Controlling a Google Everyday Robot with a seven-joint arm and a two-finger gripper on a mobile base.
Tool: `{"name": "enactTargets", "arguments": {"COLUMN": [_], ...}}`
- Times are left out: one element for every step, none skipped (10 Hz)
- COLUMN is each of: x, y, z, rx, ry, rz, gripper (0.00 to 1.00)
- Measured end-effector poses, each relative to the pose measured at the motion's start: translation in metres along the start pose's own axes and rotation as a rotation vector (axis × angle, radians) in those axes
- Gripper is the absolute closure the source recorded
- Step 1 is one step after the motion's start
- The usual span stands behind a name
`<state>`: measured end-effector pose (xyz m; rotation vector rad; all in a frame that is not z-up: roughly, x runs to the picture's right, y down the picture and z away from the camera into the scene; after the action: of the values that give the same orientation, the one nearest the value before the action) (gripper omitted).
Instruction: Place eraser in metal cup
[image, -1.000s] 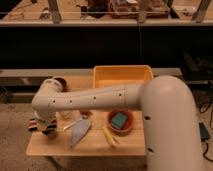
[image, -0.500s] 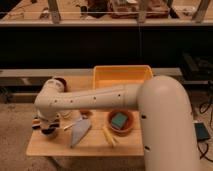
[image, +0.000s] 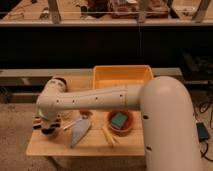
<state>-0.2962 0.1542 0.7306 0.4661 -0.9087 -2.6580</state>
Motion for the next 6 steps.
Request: {"name": "enactTargets", "arguments": {"x": [-0.0005,-0.0013,-0.0029,-0.0038,-0.0052,-0.0056], "y": [0.0005,0.001,0.0016,0.0023,0.0033,0.0034], "z": [-0.0007,-0.0015,-0.0023,-0.0027,-0.0041,-0.0046], "rx": [0.0,0.002,0.013,0.02,0.036,0.048], "ry": [0.002,0.006,0.013,0.018,0.027,0.034], "rz": [0.002,0.008,0.011,0.01,0.011,0.009], "gripper": [0.47,0.36,0.26,0.24,0.24,0.24]}}
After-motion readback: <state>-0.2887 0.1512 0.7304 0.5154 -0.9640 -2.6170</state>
